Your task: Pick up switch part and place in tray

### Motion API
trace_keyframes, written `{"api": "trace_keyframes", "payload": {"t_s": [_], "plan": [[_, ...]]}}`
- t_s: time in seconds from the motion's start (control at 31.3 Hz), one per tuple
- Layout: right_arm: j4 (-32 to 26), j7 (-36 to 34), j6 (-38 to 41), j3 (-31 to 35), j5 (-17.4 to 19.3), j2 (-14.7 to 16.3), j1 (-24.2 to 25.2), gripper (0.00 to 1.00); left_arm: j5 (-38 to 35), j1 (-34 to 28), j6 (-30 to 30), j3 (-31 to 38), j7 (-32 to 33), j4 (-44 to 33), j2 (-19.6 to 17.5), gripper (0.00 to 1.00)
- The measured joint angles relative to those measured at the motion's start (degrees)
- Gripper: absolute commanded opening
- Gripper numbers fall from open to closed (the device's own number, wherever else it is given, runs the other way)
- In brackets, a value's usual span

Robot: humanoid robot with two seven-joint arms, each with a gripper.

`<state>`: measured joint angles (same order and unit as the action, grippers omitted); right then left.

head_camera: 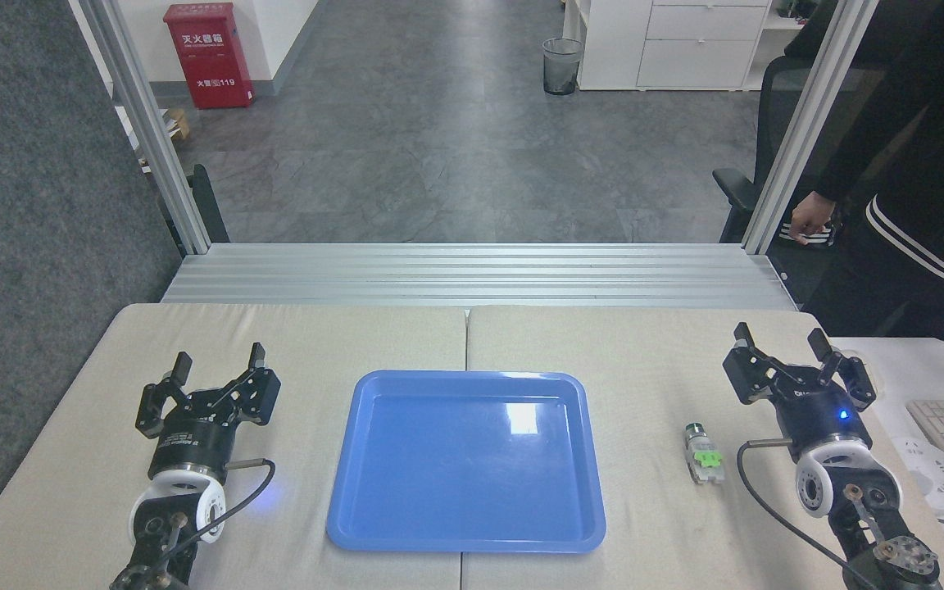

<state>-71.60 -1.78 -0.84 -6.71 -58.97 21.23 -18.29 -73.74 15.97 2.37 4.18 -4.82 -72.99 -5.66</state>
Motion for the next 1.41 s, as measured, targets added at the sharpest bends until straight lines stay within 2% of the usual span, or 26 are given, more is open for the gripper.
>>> {"api": "trace_keyframes", "payload": {"t_s": [1.41], "plan": [[-0.2, 0.0, 0.0, 0.0, 0.0, -0.2, 0.2, 0.98, 0.0, 0.0, 0.0, 0.0, 0.0, 0.0, 0.1, 1.0]]}}
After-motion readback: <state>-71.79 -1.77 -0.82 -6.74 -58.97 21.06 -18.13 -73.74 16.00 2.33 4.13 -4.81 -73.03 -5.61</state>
